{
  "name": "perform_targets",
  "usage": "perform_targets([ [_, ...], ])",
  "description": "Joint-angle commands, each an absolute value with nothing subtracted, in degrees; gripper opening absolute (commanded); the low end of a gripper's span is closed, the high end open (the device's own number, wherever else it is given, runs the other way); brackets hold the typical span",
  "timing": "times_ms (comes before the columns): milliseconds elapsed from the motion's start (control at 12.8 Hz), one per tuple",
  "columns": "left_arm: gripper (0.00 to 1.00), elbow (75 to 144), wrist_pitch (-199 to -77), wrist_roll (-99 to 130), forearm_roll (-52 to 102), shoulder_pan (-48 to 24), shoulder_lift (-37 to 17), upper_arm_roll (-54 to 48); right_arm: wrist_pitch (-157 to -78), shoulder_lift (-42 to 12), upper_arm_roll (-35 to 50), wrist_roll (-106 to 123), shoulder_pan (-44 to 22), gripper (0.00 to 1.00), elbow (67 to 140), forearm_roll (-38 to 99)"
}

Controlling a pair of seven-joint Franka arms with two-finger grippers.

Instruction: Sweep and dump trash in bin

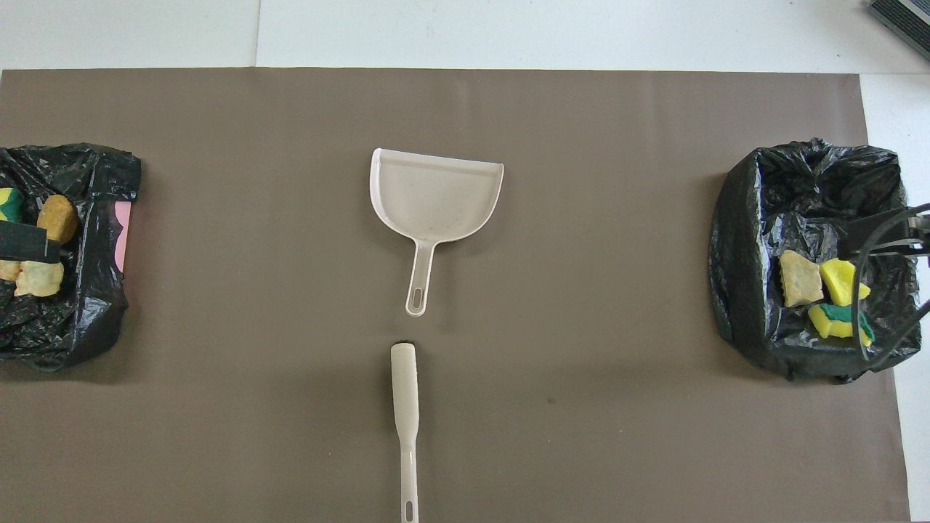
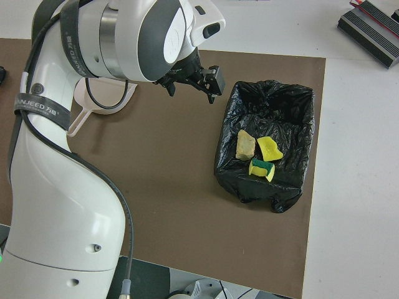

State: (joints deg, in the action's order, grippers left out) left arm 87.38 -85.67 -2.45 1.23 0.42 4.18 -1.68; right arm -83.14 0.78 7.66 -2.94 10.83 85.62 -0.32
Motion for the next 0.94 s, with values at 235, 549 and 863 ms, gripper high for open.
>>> perform_targets([
  [235, 1.0, 86.92, -85.08, -1.84, -1.67, -0.61, 5.1, -1.58, -82.62, 1.32, 7.91, -1.49, 11.16, 1.0, 85.52, 0.26],
  [549, 1.0, 87.54, -85.87, -1.76, -1.14, -0.53, 5.63, -1.58, -82.44, 1.41, 7.91, -1.49, 11.16, 1.0, 85.69, 0.09],
  [863, 1.0, 88.24, -86.04, -1.49, -0.79, -0.18, 5.8, -1.49, -82.44, 1.41, 7.91, -1.49, 11.16, 1.0, 85.78, 0.09],
])
